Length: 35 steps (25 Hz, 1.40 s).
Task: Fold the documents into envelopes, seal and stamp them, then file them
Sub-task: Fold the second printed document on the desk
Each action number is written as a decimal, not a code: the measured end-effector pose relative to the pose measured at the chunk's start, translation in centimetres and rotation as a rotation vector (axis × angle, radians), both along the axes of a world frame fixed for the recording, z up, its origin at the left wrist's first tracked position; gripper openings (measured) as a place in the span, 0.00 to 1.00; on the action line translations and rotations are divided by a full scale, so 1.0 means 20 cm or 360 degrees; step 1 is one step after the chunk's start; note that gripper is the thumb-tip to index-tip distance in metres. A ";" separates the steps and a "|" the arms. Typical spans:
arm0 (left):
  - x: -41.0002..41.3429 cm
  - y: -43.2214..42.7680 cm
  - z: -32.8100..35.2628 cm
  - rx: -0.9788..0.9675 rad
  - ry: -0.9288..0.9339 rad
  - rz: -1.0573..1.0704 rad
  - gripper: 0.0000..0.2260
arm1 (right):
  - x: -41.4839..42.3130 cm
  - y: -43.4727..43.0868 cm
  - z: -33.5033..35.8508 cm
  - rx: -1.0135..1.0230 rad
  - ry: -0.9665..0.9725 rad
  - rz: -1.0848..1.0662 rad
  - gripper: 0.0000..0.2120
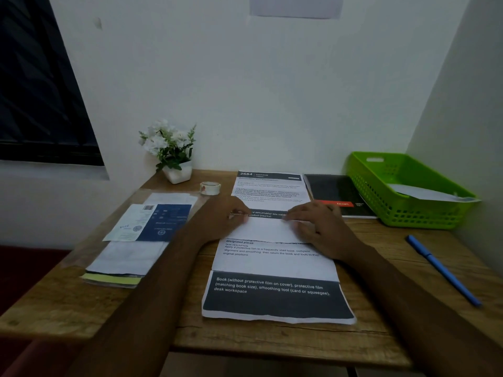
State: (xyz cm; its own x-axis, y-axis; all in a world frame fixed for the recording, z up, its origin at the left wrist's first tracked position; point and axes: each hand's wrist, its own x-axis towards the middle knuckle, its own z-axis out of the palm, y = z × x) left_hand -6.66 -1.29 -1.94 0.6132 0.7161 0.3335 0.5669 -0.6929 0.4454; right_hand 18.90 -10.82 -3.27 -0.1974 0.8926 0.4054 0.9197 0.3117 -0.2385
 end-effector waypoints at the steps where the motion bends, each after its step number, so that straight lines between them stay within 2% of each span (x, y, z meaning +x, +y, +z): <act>1: 0.02 -0.02 0.00 -0.0030 -0.0006 -0.0062 0.12 | -0.02 0.00 -0.01 -0.0032 -0.0087 0.0024 0.20; 4: 0.08 -0.04 -0.04 -0.0124 0.0142 -0.0185 0.18 | -0.08 0.02 -0.03 -0.0084 -0.0288 0.0037 0.27; 7: 0.10 -0.03 -0.05 -0.0099 0.0201 -0.0178 0.21 | -0.08 0.02 -0.02 -0.0176 -0.0365 -0.0001 0.30; 12: 0.06 -0.02 -0.02 -0.0190 0.0143 -0.0164 0.22 | 0.05 0.00 0.02 -0.0349 -0.0330 -0.0144 0.33; 16: 0.04 -0.02 -0.01 -0.0211 0.0120 -0.0148 0.24 | 0.16 -0.01 0.03 -0.0451 -0.0202 -0.0231 0.48; 17: 0.04 -0.01 -0.01 -0.0217 0.0112 -0.0134 0.25 | 0.17 -0.01 0.03 -0.0453 -0.0151 -0.0242 0.47; 21: 0.03 -0.01 -0.02 -0.0235 0.0084 -0.0085 0.30 | 0.16 -0.02 0.02 -0.0374 0.0036 -0.0240 0.34; 25: 0.03 -0.02 -0.02 -0.0207 0.0060 -0.0067 0.31 | 0.16 -0.04 0.03 -0.0324 0.0146 -0.0212 0.35; 30: 0.03 -0.05 -0.01 -0.0134 0.0028 -0.0061 0.31 | 0.14 -0.06 0.04 -0.0306 0.0207 -0.0210 0.29; 35: 0.04 -0.11 0.02 -0.0012 -0.0093 -0.0006 0.32 | 0.10 -0.13 0.08 -0.0300 0.0521 -0.0093 0.26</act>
State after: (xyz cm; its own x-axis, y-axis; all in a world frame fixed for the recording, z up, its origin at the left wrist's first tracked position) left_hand -5.80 -3.44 -1.57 0.5955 0.7166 0.3631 0.5373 -0.6914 0.4831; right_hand 20.93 -13.50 -1.62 -0.0310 0.9634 0.2664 0.8003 0.1837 -0.5708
